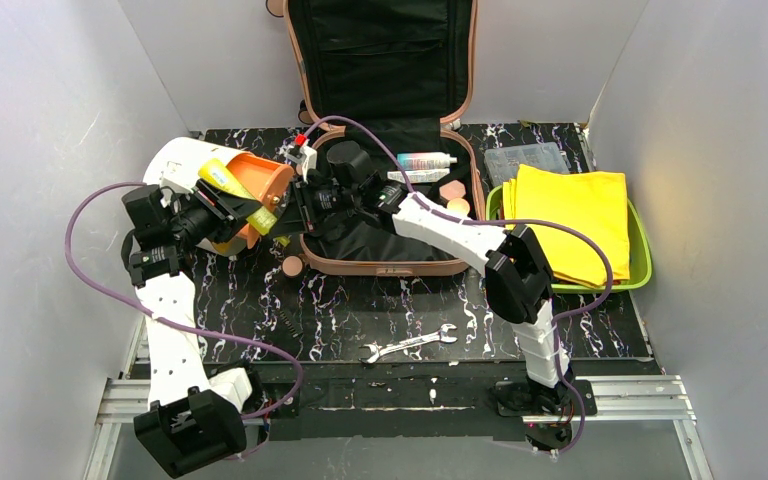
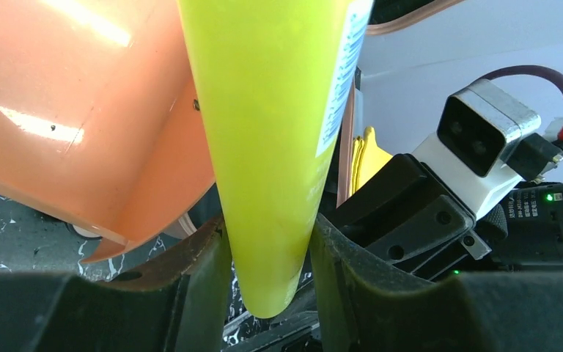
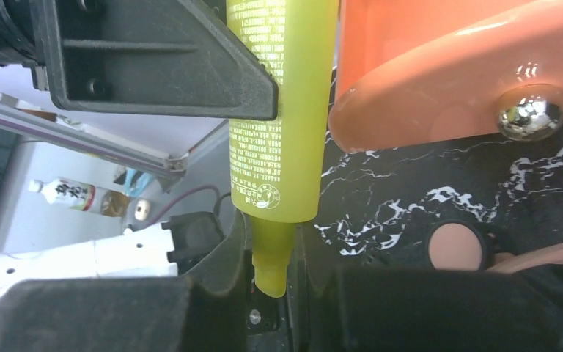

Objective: Open, take out, and arrange the luggage
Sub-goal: Pass from the left arm to the right

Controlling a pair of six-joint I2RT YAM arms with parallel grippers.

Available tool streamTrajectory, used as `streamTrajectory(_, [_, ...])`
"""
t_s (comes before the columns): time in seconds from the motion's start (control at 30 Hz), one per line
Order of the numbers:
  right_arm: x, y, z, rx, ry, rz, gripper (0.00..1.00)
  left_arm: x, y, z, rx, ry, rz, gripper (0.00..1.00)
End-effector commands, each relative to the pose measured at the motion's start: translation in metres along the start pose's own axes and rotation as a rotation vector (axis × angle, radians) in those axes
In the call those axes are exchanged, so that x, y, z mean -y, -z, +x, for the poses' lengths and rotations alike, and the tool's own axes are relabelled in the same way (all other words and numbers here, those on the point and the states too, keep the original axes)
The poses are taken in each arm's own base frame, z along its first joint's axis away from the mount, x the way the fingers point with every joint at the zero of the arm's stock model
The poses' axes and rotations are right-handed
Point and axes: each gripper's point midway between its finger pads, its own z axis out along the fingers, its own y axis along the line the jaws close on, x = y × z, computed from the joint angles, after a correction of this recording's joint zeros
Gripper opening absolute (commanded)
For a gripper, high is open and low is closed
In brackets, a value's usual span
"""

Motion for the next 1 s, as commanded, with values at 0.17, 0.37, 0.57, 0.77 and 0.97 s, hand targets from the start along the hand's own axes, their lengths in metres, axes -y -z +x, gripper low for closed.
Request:
streamTrajectory(0.17, [-0.046,0.002,-0.03,0.082,0.019,-0.113,0.06,0.013,0.006,0.004,-0.011,-0.039,0.039,0.37])
streamTrajectory(0.37, [-0.063,0.008,-0.038,0.097,-0.005,-0.156,0.05,0.015,0.006,-0.005,0.004,-0.063,0.034,0.59])
streamTrajectory(0.57, [-0.075,0.014,-0.043,0.121,-0.097,-0.182,0.05,0.021,0.011,-0.021,0.05,-0.128,0.025,0.97])
streamTrajectory(0.77, [-0.073,0.022,-0.054,0.151,-0.155,-0.159,0.01,0.017,0.019,-0.035,0.112,-0.275,-0.037,0.98])
streamTrajectory(0.97, [-0.067,0.038,-0.069,0.191,-0.22,-0.138,0.01,0.011,0.033,-0.049,0.189,-0.466,-0.13,0.98])
